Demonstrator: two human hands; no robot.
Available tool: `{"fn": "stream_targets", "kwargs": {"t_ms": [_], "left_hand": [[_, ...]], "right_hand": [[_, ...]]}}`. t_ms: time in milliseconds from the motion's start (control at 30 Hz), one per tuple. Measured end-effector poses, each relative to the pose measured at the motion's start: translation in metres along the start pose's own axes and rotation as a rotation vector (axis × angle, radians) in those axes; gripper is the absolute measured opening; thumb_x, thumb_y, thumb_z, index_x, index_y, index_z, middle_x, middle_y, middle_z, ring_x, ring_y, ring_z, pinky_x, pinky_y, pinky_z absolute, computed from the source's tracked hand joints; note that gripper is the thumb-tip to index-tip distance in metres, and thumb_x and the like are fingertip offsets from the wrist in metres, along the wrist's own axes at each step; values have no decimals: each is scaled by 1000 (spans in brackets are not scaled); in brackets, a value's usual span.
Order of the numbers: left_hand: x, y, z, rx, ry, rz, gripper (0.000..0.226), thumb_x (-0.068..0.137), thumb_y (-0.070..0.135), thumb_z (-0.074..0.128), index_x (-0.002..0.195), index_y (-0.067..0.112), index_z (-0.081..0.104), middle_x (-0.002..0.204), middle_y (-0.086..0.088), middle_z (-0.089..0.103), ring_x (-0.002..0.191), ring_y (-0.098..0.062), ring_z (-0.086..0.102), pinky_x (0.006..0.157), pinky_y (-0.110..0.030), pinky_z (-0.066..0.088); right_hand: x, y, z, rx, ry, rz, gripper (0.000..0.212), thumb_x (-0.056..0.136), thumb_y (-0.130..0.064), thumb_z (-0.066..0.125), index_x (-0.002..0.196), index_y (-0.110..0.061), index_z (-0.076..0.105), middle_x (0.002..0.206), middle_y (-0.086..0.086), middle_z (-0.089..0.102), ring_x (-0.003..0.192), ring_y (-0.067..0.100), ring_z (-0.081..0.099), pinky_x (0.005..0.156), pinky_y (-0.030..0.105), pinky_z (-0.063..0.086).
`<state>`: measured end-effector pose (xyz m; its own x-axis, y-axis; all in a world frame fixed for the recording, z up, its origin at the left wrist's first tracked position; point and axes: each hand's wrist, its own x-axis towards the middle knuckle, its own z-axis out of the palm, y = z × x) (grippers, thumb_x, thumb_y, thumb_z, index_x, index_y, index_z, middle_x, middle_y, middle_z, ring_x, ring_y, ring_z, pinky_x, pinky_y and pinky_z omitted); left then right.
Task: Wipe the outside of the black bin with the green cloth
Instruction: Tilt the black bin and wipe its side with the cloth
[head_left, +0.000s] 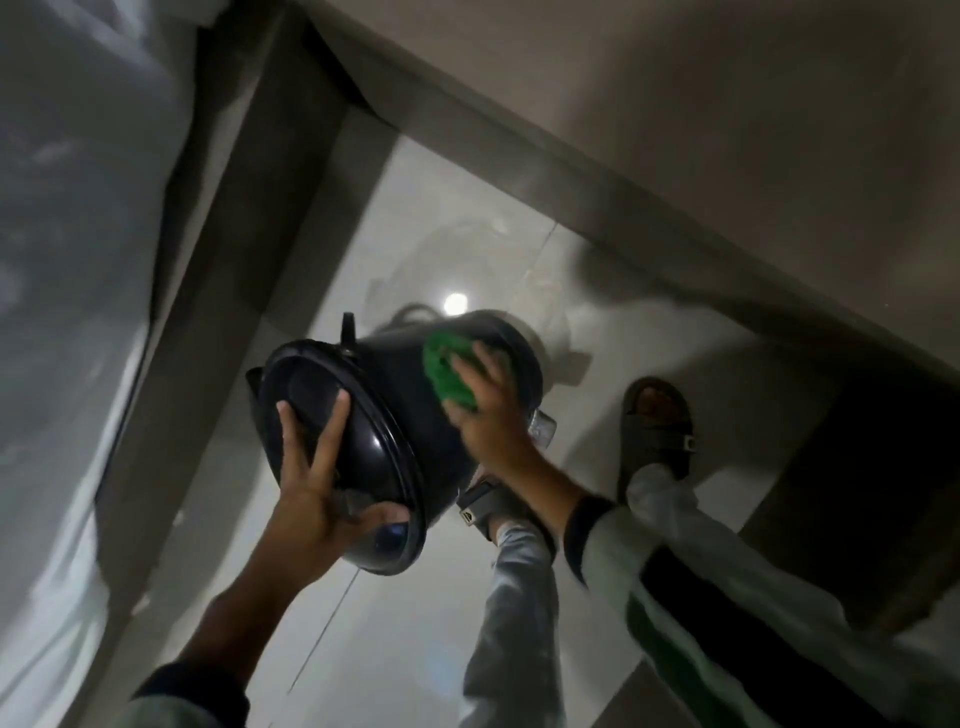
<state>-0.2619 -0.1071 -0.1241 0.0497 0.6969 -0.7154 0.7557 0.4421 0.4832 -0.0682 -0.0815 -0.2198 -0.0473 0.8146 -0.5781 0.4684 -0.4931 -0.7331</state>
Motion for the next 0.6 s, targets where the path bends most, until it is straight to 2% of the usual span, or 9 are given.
{"fn": "stream_targets", "kwargs": {"t_ms": [100,167,267,333,400,467,500,533,600], "left_hand": [[-9,-1,5,112,-1,88,131,49,54,82,154,32,8,164,-13,-28,152,-34,-14,117,-65,24],[-14,-9,9,116,-13,120,127,50,57,82,156,39,15,164,-9,-29,153,-42,-8,114,-69,26],[-19,-28,9,99,-2,151,120,55,64,81,151,62,9,165,1,-31,154,-37,-6,115,-66,26],[-22,-39,11,86,8,182,113,61,73,77,151,61,10,166,2,-28,155,-32,-3,116,-60,26],[-22,-44,12,94,17,202,108,61,79,71,152,59,15,167,0,-24,155,-31,0,113,-60,29],[-18,-42,9,108,15,189,110,59,81,70,152,59,17,168,2,-22,155,-32,4,110,-64,35],[-13,-37,6,109,15,169,112,56,81,72,151,60,16,168,4,-21,154,-32,7,109,-63,37],[-8,-30,3,95,24,151,114,53,80,75,149,63,16,168,6,-20,154,-29,11,110,-59,38],[5,-9,-2,21,43,101,120,44,67,83,145,68,17,169,2,-16,151,-8,13,115,-47,35]], "right_hand": [[-43,-18,10,62,-120,-167,51,87,-24,50,138,-28,47,157,8,27,148,32,17,121,44,15],[-30,-2,3,10,-115,-140,50,88,-22,47,137,-23,50,158,6,26,149,29,16,122,41,14],[26,39,-3,-115,-68,-27,43,89,-16,57,131,-6,58,145,25,46,136,42,41,117,48,31],[70,65,-10,-136,-41,109,40,95,-25,58,130,-8,59,137,24,56,127,41,52,110,47,40],[98,76,-25,-117,-117,263,45,98,-42,51,137,-21,52,145,14,52,133,35,47,115,43,34],[113,72,-33,-90,-227,304,45,97,-46,48,137,-25,50,148,10,49,135,33,44,118,42,31],[114,58,-36,-52,-266,247,43,97,-38,52,136,-21,53,144,11,52,133,33,47,118,38,32],[109,39,-35,-8,-296,166,41,95,-27,58,134,-14,55,140,14,54,130,31,49,116,28,32],[86,0,-35,53,-314,-7,47,87,-6,67,132,1,55,138,22,54,125,23,47,107,0,20]]}}
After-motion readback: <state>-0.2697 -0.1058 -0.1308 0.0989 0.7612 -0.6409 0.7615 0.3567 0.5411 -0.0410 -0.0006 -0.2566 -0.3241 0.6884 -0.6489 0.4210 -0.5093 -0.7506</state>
